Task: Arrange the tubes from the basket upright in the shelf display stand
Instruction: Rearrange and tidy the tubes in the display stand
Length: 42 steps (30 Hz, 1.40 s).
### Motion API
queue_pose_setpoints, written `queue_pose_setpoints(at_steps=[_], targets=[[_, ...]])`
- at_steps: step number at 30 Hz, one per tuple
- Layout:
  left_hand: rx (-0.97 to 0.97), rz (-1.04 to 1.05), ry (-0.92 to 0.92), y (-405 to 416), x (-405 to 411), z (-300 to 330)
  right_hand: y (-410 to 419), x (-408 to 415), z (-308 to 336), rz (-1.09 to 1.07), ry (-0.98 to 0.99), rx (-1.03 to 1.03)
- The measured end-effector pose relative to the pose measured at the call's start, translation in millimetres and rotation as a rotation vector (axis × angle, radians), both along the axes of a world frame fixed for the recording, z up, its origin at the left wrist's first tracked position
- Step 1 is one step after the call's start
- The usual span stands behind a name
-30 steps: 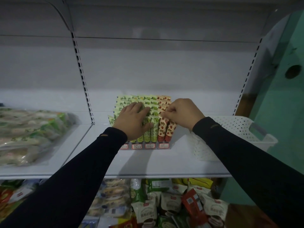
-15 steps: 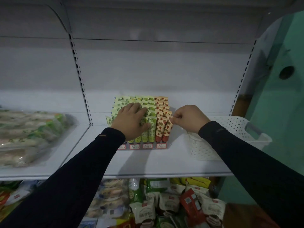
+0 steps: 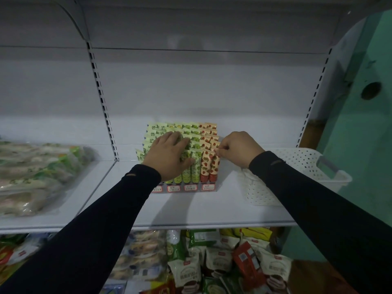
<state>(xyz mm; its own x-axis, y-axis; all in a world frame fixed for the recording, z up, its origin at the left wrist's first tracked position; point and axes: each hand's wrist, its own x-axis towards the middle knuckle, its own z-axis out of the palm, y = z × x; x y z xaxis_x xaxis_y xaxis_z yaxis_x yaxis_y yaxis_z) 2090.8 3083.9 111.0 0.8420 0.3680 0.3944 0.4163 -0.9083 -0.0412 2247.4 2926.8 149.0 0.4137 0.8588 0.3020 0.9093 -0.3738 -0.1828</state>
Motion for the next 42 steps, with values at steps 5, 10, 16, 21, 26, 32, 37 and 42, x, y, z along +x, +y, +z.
queue_pose_setpoints(at_steps=[5, 10, 16, 21, 26, 32, 37, 42], targets=[[-0.006, 0.0, 0.0, -1.6, -0.5, 1.1, 1.4, -2.2, -0.7, -0.02, -0.013, -0.005], [-0.005, 0.002, 0.002, -2.5, -0.3, 2.4, 0.6, -0.2, -3.5, -0.023, 0.041, 0.003], [-0.006, -0.006, 0.005, -1.0, -0.7, 2.6, -4.1, 3.5, -5.9, -0.034, 0.261, 0.096], [0.005, -0.003, 0.006, -1.2, -1.1, 3.2, -6.9, 3.3, -3.5, -0.034, 0.267, 0.118], [0.004, -0.002, 0.009, -2.3, -1.5, 3.7, -7.3, 4.4, -4.9, -0.041, 0.209, 0.12], [-0.053, -0.028, -0.033, -5.6, -10.6, 19.3, -5.6, -3.5, 0.2, 0.017, 0.13, 0.276], [-0.16, 0.017, -0.138, 6.4, -46.5, 36.1, 4.9, -31.6, 6.6, 0.137, 0.051, 0.335], [-0.283, 0.107, -0.207, 26.9, -92.9, 27.0, 30.1, -59.3, 4.6, 0.236, 0.026, 0.292]])
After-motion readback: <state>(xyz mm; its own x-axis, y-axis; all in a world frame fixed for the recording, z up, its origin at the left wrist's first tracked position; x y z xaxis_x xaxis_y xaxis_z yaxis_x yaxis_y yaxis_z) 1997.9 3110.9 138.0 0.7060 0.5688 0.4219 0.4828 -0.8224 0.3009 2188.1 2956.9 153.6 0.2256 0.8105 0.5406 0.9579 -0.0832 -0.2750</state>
